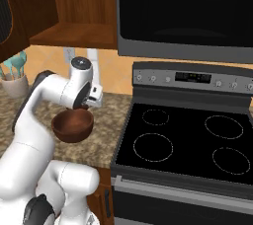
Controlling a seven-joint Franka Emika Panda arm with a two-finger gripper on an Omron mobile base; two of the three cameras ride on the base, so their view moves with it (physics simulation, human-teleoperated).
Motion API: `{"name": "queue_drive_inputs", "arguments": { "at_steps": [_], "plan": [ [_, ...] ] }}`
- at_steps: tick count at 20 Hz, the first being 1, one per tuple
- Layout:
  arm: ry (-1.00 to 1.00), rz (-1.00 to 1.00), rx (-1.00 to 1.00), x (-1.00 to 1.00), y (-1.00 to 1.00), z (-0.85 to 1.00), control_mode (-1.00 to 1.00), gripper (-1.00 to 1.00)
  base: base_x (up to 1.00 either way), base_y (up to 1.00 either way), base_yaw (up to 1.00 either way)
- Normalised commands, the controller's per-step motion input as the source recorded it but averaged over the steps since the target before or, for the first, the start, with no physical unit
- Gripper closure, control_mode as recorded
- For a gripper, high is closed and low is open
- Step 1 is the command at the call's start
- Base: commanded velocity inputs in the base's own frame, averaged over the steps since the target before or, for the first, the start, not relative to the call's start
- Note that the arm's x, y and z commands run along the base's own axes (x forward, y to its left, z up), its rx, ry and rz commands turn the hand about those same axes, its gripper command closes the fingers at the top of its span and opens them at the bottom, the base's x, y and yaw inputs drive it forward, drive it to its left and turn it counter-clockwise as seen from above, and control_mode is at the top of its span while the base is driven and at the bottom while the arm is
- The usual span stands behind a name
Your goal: Pick up the bowls on the counter and stack them on top of one another in the open cabinet. Place the smaller bowl on top of the larger bowl.
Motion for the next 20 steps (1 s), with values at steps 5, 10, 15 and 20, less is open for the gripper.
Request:
{"name": "queue_drive_inputs", "arguments": {
  "at_steps": [5, 10, 15, 20],
  "plan": [
    [0.0, 0.0, 0.01, 0.43, 0.14, -0.02, -1.0, -1.0, 0.0, 0.0, 0.0],
    [0.0, 0.0, 0.0, 0.34, 0.19, -0.06, -1.0, -1.0, 0.0, 0.0, 0.0],
    [0.0, 0.0, 0.0, 0.23, 0.31, -0.11, -1.0, -1.0, 0.0, 0.0, 0.0],
    [0.0, 0.0, 0.0, 0.12, 0.28, -0.06, -1.0, -1.0, 0.0, 0.0, 0.0]
  ]
}}
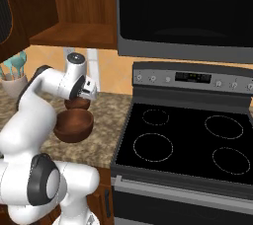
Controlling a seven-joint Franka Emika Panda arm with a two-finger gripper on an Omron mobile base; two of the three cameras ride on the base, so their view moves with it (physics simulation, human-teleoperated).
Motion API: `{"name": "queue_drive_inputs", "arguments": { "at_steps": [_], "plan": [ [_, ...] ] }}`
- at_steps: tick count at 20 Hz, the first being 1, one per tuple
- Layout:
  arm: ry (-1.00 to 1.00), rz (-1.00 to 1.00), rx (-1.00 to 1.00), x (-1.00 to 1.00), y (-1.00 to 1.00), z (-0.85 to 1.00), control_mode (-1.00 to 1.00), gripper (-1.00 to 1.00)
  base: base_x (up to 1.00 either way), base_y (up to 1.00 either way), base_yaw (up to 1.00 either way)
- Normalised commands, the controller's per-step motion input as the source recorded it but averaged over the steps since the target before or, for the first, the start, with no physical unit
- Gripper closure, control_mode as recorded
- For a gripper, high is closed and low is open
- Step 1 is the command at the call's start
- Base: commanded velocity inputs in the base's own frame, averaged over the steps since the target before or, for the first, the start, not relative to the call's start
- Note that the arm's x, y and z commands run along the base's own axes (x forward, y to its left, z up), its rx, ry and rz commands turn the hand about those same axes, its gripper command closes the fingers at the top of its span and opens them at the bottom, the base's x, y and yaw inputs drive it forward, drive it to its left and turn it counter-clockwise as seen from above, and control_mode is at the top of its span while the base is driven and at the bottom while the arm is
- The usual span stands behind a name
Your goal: Pick up the bowls on the counter and stack them on top of one another in the open cabinet. Place the smaller bowl on top of the larger bowl.
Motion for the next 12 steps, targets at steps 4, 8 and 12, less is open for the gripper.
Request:
{"name": "queue_drive_inputs", "arguments": {
  "at_steps": [4, 8, 12],
  "plan": [
    [0.0, 0.0, 0.0, 0.13, 0.13, -0.05, -1.0, -1.0, 0.0, 0.0, 0.0],
    [0.09, 0.0, 0.0, 0.38, 0.0, -0.03, -1.0, -1.0, 0.0, 0.0, 0.0],
    [0.12, 0.0, 0.0, 0.38, 0.0, -0.01, -1.0, -1.0, 0.0, 0.0, 0.0]
  ]
}}
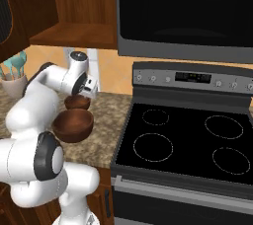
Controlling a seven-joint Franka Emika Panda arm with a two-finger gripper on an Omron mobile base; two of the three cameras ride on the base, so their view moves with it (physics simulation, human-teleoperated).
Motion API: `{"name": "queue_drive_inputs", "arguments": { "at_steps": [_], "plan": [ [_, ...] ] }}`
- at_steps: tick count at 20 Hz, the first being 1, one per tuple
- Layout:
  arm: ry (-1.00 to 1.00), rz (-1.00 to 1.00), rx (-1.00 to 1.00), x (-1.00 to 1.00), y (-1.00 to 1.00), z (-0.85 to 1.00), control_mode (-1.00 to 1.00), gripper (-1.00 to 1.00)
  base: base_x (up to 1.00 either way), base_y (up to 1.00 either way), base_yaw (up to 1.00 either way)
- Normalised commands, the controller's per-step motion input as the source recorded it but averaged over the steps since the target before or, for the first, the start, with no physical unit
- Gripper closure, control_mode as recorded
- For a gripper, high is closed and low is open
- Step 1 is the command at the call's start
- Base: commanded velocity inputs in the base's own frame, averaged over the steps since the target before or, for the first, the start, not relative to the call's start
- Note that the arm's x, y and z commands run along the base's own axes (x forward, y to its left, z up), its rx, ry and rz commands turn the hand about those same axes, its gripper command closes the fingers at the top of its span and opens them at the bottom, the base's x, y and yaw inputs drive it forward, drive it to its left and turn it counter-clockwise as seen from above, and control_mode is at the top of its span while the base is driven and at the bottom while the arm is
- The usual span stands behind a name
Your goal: Pick up the bowls on the counter and stack them on top of one another in the open cabinet. Place the smaller bowl on top of the larger bowl.
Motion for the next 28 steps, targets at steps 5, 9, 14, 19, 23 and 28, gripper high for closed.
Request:
{"name": "queue_drive_inputs", "arguments": {
  "at_steps": [5, 9, 14, 19, 23, 28],
  "plan": [
    [0.05, 0.0, 0.0, 0.33, 0.0, -0.19, -1.0, -1.0, 0.0, 0.0, 0.0],
    [0.0, 0.0, 0.0, 0.29, 0.0, -0.32, -1.0, -1.0, 0.0, 0.0, 0.0],
    [0.0, 0.0, -0.01, 0.19, 0.01, -0.39, -1.0, -1.0, 0.0, 0.0, 0.0],
    [0.0, 0.0, -0.03, 0.38, 0.12, -0.34, -1.0, -1.0, 0.0, 0.0, 0.0],
    [0.0, 0.0, -0.02, 0.39, 0.19, -0.17, -1.0, -1.0, 0.0, 0.0, 0.0],
    [0.0, 0.0, 0.0, 0.33, 0.06, -0.17, -1.0, -1.0, 0.0, 0.0, 0.0]
  ]
}}
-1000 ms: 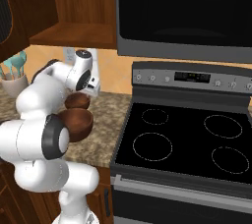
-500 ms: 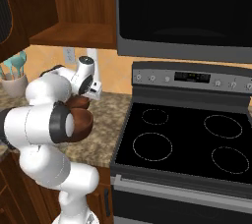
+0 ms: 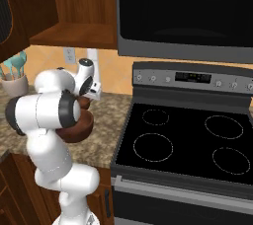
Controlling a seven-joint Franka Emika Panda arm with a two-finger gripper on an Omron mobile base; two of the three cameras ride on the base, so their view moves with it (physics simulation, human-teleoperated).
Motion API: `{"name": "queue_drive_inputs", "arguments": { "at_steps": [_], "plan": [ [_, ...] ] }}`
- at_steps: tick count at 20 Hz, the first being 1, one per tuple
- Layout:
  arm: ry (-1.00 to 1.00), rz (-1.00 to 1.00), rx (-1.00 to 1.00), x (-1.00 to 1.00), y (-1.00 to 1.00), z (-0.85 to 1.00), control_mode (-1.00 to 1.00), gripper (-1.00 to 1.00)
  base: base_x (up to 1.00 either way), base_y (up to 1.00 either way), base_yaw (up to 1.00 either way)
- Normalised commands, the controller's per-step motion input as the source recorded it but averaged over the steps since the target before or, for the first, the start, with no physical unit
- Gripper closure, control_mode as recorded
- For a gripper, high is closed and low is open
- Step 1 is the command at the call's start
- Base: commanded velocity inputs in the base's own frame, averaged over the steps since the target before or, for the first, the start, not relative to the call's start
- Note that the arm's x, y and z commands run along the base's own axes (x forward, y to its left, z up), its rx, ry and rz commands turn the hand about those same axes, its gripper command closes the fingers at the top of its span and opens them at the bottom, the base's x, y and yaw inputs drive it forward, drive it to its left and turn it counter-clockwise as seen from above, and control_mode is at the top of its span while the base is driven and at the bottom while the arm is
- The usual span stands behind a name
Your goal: Pick up the bowls on the counter and stack them on top of one another in the open cabinet. Place the smaller bowl on top of the larger bowl.
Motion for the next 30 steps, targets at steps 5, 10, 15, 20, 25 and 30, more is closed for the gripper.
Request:
{"name": "queue_drive_inputs", "arguments": {
  "at_steps": [5, 10, 15, 20, 25, 30],
  "plan": [
    [0.0, 0.0, 0.0, 0.14, 0.0, -0.18, -1.0, -1.0, 0.0, 0.0, 0.0],
    [0.0, 0.0, 0.0, 0.26, 0.04, -0.3, -1.0, -1.0, 0.0, 0.0, 0.0],
    [0.0, 0.0, 0.0, 0.3, 0.08, -0.3, -1.0, -1.0, 0.0, 0.0, 0.0],
    [0.0, 0.0, 0.0, 0.39, 0.12, -0.27, -1.0, -1.0, 0.0, 0.0, 0.0],
    [0.0, 0.0, 0.0, 0.21, 0.04, -0.23, -1.0, -1.0, 0.0, 0.0, 0.0],
    [0.0, 0.0, 0.0, 0.13, 0.0, -0.3, -1.0, -1.0, 0.0, 0.0, 0.0]
  ]
}}
